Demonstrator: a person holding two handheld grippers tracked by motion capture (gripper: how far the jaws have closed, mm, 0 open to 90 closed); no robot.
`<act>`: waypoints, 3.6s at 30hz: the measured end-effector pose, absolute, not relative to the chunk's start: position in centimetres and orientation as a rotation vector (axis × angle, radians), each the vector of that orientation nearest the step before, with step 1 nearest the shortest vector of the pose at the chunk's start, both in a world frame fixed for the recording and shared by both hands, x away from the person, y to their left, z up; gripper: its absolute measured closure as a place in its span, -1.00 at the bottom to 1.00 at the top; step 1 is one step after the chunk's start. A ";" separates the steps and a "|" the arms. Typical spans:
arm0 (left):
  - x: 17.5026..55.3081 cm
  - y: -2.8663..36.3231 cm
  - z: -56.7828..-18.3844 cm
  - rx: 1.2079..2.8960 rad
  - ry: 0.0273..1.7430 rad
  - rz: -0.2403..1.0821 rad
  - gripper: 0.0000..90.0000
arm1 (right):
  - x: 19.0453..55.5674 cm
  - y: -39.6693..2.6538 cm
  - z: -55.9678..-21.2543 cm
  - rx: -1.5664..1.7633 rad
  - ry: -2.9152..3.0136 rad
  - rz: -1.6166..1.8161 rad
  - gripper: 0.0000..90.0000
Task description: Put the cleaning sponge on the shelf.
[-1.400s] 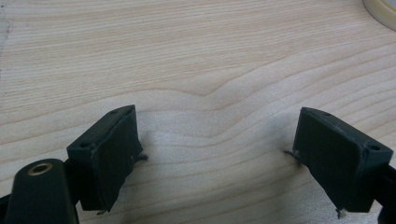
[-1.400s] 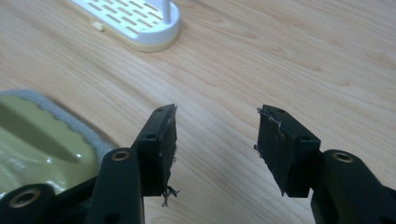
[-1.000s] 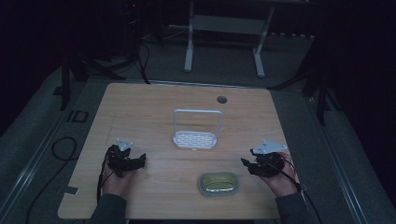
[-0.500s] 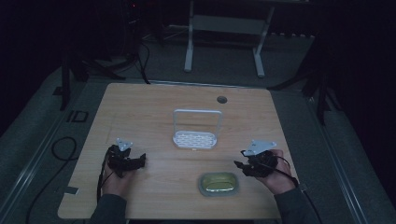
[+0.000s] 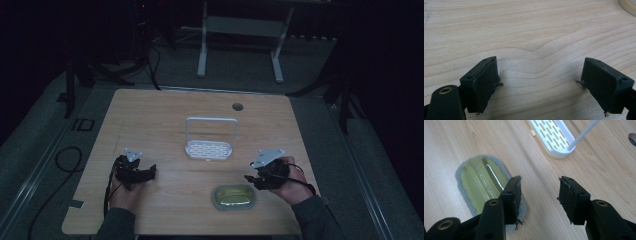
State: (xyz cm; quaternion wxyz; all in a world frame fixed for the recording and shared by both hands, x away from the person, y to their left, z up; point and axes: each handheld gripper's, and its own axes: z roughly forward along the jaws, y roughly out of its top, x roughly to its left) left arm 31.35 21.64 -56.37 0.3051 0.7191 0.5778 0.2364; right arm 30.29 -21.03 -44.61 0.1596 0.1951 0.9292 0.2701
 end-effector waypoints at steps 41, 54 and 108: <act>31.3 21.6 -56.4 1.905 1.530 0.626 -0.68 | 30.5 -17.6 -44.7 0.288 2.842 0.641 0.14; 31.3 21.6 -56.4 1.904 1.530 0.626 -0.68 | 30.4 -16.7 -45.0 0.203 2.896 0.591 0.18; 31.3 21.6 -56.4 1.904 1.530 0.626 -0.68 | 30.6 -14.0 -45.4 -0.042 3.051 0.319 0.28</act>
